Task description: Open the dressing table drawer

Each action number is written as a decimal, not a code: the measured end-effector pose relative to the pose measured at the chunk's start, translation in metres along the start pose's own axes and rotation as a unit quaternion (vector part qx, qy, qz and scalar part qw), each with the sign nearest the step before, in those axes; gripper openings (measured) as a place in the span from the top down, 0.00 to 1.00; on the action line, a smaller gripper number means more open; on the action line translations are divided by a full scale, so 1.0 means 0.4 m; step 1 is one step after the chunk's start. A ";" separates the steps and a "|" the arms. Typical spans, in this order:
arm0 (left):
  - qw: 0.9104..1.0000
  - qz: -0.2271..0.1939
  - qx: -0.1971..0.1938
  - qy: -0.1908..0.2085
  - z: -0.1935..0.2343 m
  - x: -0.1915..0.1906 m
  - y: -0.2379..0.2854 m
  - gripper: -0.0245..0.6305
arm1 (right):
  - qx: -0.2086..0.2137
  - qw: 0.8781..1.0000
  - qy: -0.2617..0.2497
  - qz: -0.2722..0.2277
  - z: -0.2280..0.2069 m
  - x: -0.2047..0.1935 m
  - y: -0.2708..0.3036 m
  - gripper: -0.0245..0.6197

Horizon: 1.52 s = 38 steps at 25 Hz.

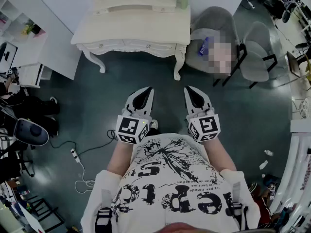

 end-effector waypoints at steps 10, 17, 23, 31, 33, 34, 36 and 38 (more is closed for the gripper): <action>1.000 0.011 -0.016 -0.001 0.014 0.005 0.018 0.94 | -0.003 1.000 0.000 0.010 -0.004 0.002 0.031 0.94; 0.999 0.023 -0.021 -0.010 0.071 -0.017 0.041 0.94 | -0.011 1.000 -0.005 0.009 0.012 -0.020 0.084 0.94; 0.999 0.026 -0.021 -0.005 0.204 -0.011 0.023 0.94 | -0.029 0.999 0.015 0.015 0.057 -0.021 0.205 0.93; 1.000 0.018 0.002 -0.022 0.457 -0.004 -0.001 0.94 | -0.043 0.998 0.037 0.022 0.140 -0.008 0.397 0.94; 1.000 0.015 0.002 -0.026 0.497 0.000 -0.002 0.94 | -0.045 0.998 0.035 0.024 0.153 -0.003 0.432 0.93; 1.000 0.014 0.003 -0.028 0.515 -0.001 -0.004 0.94 | -0.046 0.998 0.035 0.027 0.159 -0.003 0.448 0.93; 0.999 0.013 0.005 -0.034 0.543 -0.008 -0.006 0.94 | -0.047 0.998 0.035 0.034 0.167 -0.013 0.476 0.93; 0.999 0.013 0.010 -0.042 0.566 -0.019 -0.003 0.94 | -0.046 0.998 0.031 0.042 0.167 -0.026 0.506 0.93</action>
Point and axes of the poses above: the fingertips, and each gripper's own axes: y forward along the fingers, z to its left, x out of its top, the point moved 1 cm from there along -y, backward along the fingers, and after that the axes turned 10 degrees about -x, right-handed, at the moved point
